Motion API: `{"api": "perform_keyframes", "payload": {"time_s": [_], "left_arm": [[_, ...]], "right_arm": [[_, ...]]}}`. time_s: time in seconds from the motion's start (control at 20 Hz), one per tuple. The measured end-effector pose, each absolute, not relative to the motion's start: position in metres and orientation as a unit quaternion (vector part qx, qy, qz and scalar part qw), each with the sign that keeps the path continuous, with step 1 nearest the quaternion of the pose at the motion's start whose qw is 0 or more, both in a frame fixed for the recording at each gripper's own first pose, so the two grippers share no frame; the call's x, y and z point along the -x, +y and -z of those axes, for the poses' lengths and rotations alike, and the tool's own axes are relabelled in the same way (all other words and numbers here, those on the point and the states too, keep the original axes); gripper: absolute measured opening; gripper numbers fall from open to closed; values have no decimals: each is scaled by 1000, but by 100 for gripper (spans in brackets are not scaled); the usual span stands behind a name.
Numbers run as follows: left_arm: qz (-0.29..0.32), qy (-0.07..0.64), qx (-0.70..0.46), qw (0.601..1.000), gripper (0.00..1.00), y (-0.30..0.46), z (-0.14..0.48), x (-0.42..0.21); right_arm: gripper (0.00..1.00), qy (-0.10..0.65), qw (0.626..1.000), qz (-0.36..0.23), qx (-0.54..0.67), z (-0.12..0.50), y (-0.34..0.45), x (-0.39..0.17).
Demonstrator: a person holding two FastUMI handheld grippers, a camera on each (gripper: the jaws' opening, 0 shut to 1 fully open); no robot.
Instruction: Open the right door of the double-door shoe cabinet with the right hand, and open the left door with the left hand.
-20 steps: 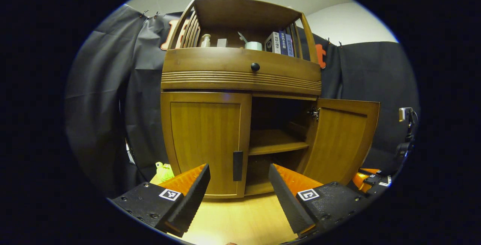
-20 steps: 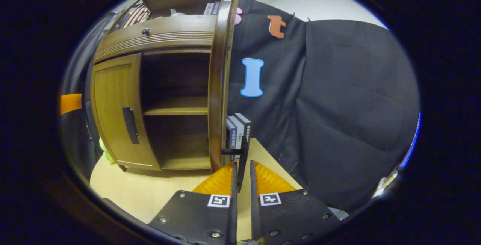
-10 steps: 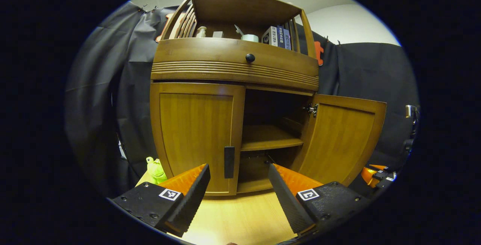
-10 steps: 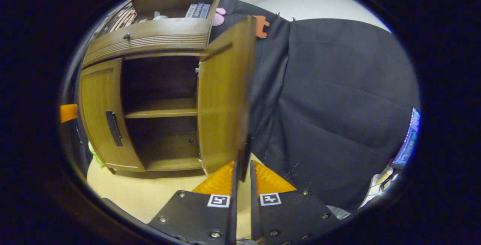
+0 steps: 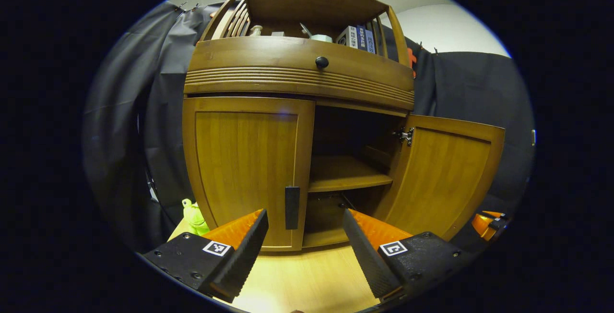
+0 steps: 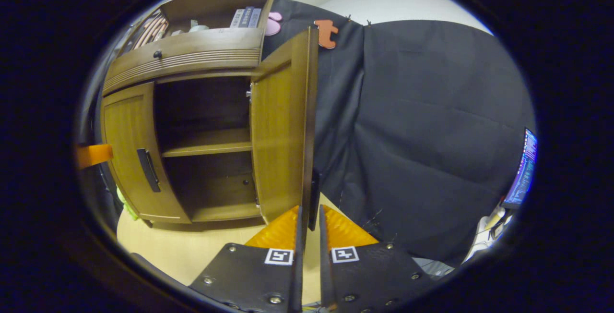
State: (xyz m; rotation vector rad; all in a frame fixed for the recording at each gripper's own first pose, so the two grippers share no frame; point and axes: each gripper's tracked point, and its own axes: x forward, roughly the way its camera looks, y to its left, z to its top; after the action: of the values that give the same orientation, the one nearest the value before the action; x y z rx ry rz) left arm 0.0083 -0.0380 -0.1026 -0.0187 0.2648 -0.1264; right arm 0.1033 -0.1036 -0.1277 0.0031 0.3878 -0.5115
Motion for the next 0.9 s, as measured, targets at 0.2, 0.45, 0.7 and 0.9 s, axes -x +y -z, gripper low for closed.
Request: {"api": "perform_keyframes", "payload": {"time_s": [0.2, 0.45, 0.7, 0.9], "left_arm": [[59, 134, 4, 989, 97, -35, 108, -22], [57, 133, -3, 989, 94, -33, 117, -44], [52, 136, -15, 989, 97, -30, 131, -75], [57, 162, -13, 985, 94, -31, 154, -98]], "right_arm": [[15, 182, 951, 251, -19, 121, -97, -106], [15, 176, 952, 248, -31, 114, -87, -106], [15, 172, 955, 238, -35, 108, -75, -107], [15, 169, 956, 236, -33, 108, -67, -107]]}}
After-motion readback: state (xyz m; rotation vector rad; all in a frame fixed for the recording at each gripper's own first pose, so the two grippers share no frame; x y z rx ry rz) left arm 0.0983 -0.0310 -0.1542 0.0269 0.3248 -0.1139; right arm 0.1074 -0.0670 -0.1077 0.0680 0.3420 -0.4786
